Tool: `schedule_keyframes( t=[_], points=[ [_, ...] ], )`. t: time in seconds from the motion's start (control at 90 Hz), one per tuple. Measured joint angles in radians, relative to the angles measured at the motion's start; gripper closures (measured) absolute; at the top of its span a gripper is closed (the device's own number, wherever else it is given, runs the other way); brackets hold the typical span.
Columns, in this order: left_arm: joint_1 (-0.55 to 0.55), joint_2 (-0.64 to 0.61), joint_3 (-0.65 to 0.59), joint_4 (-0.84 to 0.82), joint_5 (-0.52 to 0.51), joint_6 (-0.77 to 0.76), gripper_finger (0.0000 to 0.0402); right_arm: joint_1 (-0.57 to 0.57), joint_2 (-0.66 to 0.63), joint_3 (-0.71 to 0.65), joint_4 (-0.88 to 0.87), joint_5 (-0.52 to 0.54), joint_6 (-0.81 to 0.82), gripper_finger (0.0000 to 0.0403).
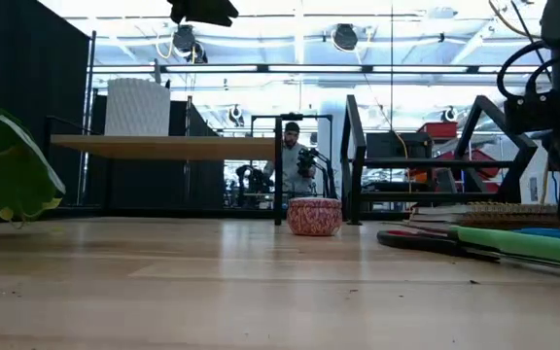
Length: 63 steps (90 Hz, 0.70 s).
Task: Stock shelves
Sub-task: Put the blue pen into the white pen holder
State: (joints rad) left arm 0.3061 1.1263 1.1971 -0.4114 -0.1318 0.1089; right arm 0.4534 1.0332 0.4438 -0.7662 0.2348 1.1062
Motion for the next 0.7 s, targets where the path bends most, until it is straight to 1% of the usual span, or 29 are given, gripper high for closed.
schedule_keyframes(
  t=[0.344,0.422,0.5,0.7],
  points=[
    [0.000,0.000,0.000,-0.002,0.001,-0.003,0.0223,0.000,0.066,0.000,0.035,0.000,-0.001,0.0234],
    [0.000,0.002,0.000,-0.008,0.026,-0.025,0.0223,0.000,0.080,0.000,0.042,0.000,-0.002,0.0234],
    [-0.001,0.017,0.001,-0.013,0.053,-0.026,0.0223,0.000,0.093,0.000,0.044,0.000,-0.002,0.0234],
    [-0.034,0.089,0.001,-0.027,0.076,-0.027,0.0223,0.000,0.130,0.000,0.056,-0.001,-0.002,0.0234]
  ],
)
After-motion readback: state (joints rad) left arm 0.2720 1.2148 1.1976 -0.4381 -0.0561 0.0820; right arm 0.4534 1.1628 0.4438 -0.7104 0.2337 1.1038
